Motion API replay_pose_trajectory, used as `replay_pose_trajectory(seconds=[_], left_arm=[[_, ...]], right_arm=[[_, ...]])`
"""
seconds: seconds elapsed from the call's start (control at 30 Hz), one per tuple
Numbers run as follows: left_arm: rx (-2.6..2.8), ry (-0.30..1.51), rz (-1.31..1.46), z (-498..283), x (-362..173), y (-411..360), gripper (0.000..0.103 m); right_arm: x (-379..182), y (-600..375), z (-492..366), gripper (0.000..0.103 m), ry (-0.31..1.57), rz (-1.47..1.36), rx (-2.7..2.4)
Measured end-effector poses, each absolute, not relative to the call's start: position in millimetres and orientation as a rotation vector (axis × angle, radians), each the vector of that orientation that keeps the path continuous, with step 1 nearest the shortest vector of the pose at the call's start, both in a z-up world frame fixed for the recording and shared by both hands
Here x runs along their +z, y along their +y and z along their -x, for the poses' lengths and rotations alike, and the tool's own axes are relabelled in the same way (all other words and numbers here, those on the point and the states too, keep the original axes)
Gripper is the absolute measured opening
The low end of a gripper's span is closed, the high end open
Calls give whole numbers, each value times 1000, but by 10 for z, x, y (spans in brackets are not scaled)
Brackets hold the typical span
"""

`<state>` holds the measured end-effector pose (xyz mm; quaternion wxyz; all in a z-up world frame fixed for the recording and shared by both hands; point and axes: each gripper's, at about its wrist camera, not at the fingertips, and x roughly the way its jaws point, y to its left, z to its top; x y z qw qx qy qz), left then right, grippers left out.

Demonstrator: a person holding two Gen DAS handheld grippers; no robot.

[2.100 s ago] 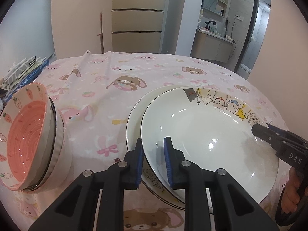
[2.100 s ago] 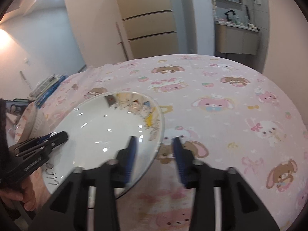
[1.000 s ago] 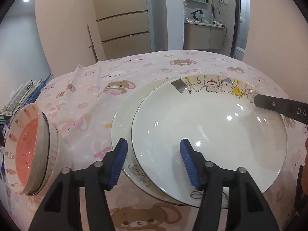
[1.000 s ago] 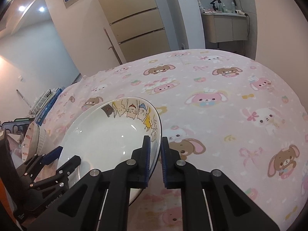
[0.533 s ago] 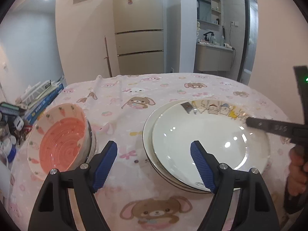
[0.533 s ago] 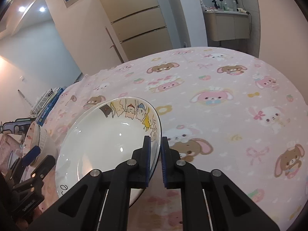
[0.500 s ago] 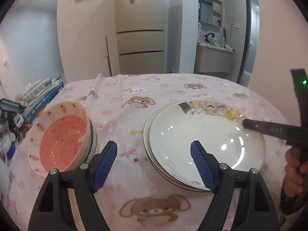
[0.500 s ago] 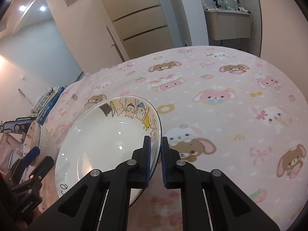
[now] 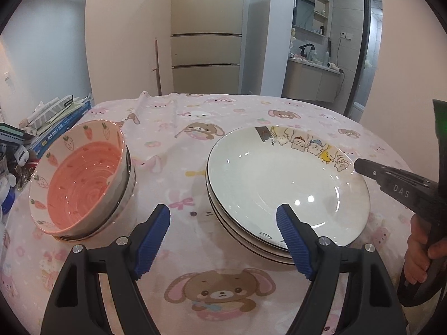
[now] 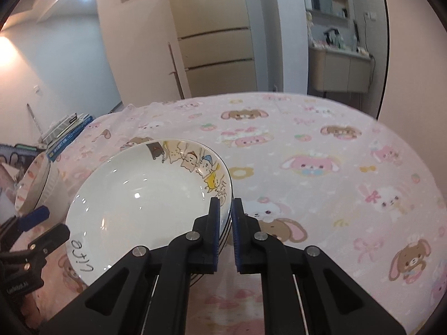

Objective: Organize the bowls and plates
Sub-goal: 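Open both tools and raise them off the plate stack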

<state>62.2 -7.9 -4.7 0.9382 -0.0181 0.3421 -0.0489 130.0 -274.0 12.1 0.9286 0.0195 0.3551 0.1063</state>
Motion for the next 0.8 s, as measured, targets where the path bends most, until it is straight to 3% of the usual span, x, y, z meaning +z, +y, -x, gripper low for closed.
replay_pose_trajectory(seconds=[0.2, 0.27, 0.43, 0.53, 0.7, 0.8], left_arm=[[-102, 664, 35, -554, 56, -118, 81], [-99, 639, 24, -518, 119, -127, 81], [-74, 581, -1, -439, 257, -128, 81], [-64, 556, 8, -366, 353, -75, 81], [-6, 435, -37, -122, 630, 10, 88], [-11, 372, -44, 17, 782, 76, 88]], right_arm=[[278, -2799, -1126, 16, 712, -57, 253], [338, -2817, -1061, 28, 703, -55, 258], [491, -2844, -923, 41, 654, -38, 245], [592, -2838, -857, 58, 621, -23, 243], [797, -2722, -695, 67, 546, 55, 228], [917, -2670, -590, 83, 470, 55, 231]])
